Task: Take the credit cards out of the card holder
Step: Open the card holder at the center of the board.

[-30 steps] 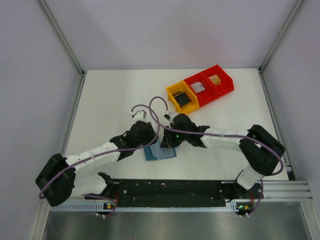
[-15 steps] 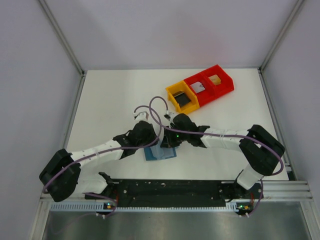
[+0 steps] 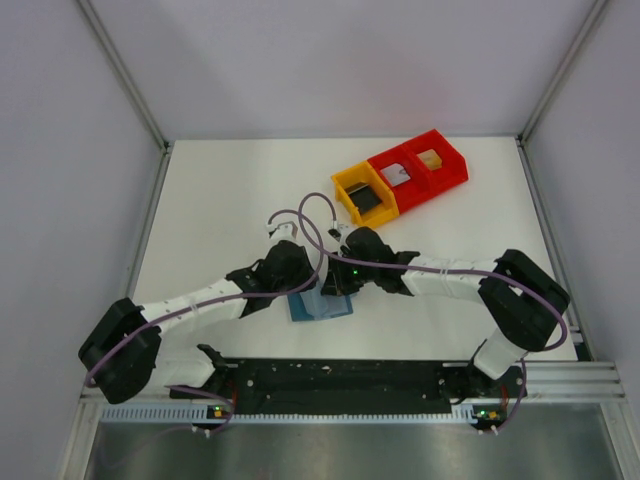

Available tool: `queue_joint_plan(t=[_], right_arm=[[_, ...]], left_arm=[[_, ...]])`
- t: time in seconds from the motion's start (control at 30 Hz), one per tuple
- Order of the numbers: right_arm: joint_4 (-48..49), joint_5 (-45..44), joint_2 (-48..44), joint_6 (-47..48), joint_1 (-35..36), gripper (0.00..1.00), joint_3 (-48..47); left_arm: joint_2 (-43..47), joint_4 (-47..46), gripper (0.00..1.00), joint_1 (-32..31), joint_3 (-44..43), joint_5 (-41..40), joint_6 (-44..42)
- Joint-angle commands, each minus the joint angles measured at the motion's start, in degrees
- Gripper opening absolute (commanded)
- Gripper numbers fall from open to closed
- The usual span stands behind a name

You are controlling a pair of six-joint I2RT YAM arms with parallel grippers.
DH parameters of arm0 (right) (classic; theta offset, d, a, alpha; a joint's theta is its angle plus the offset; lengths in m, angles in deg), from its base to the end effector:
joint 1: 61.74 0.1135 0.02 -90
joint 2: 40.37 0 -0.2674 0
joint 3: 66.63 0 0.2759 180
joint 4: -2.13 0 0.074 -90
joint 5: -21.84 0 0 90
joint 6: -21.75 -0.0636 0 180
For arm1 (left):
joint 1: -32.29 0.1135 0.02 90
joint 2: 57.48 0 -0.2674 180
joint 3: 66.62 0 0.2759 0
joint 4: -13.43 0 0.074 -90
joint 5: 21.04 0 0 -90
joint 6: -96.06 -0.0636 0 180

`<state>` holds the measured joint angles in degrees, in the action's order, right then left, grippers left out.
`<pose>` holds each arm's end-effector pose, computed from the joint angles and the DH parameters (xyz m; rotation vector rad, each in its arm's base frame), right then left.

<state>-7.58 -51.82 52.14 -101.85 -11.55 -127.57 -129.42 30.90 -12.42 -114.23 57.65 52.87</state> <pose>0.2220 0.2943 0.1471 -0.5209 2.4477 1.0219 0.2150 -0.1953 0.1632 -0.1475 2.3530 -0.5921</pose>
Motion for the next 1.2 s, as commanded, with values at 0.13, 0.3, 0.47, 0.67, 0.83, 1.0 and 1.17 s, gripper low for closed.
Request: queue_joint_plan(t=[0.13,0.3,0.47,0.67,0.83,1.0,1.17], right_arm=[[1.10,-0.17,-0.66,0.82,0.08,0.13,-0.31],[1.10,-0.17,-0.66,0.91,-0.01,0.13,-0.31],[0.84,-0.25,-0.75,1.00,-0.01,0.13,-0.40],[0.14,-1.40,-1.28,1.08,-0.01,0.13,-0.31],[0.14,-1.48,-1.19,1.00,0.08,0.13,-0.22],[0.14,-1.66,-1.10,1.00,-0.01,0.11,-0.05],[0.22,-2.01,-1.02,0.91,-0.18,0.07,0.13]], left_arm=[[-1.00,-0.86,0.32,0.15,-1.69,-0.03,-0.49],[-2.24,-0.86,0.32,0.15,-2.13,0.50,-0.75],[-2.59,-0.08,0.31,0.15,-2.48,0.33,-1.01],[-1.62,3.44,0.29,0.15,-1.78,-2.31,-2.25],[-0.22,4.67,0.27,0.24,0.41,-3.72,-2.07],[1.71,5.55,0.27,0.41,2.44,-4.33,-1.28],[6.19,7.92,0.27,1.20,4.55,-6.79,-1.19]])
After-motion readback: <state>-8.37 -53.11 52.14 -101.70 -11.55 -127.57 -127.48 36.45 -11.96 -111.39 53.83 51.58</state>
